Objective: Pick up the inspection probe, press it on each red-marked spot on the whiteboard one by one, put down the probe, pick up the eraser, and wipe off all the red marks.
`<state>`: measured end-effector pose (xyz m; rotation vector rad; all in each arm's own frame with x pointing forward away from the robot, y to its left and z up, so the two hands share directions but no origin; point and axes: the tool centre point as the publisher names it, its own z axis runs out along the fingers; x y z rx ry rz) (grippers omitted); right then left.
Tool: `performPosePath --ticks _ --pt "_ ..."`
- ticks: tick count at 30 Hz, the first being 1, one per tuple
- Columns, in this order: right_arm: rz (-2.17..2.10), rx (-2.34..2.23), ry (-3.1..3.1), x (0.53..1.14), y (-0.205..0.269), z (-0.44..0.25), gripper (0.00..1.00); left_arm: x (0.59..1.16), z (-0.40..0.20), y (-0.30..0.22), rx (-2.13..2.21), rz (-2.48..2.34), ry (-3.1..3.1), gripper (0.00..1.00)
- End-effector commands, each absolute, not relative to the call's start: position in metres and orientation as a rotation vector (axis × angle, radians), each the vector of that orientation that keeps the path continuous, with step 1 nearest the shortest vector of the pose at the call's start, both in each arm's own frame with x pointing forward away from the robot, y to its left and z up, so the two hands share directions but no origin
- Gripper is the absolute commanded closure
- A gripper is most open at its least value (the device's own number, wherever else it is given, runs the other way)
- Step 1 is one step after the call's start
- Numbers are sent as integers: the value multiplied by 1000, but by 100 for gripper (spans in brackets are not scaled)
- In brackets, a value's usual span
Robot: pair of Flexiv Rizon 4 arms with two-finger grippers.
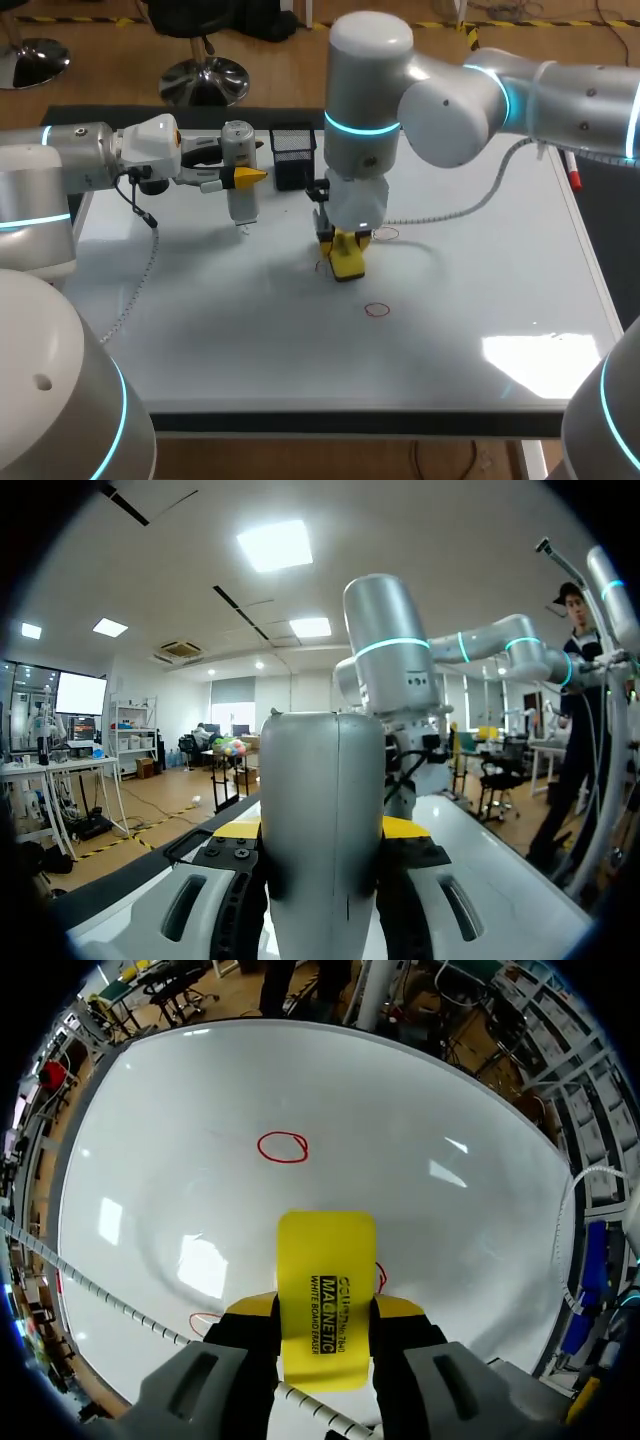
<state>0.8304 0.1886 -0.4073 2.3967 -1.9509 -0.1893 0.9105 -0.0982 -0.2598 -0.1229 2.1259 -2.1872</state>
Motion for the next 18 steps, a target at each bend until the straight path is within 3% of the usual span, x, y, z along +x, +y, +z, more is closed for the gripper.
performPosePath --ticks 1,18 --pt "-161 2414 -1953 830 186 -387 100 911 -259 -98 -121 -2189 2125 100" --pt "-211 2482 -1939 840 230 -409 100 911 -259 -98 -121 -2189 2125 100"
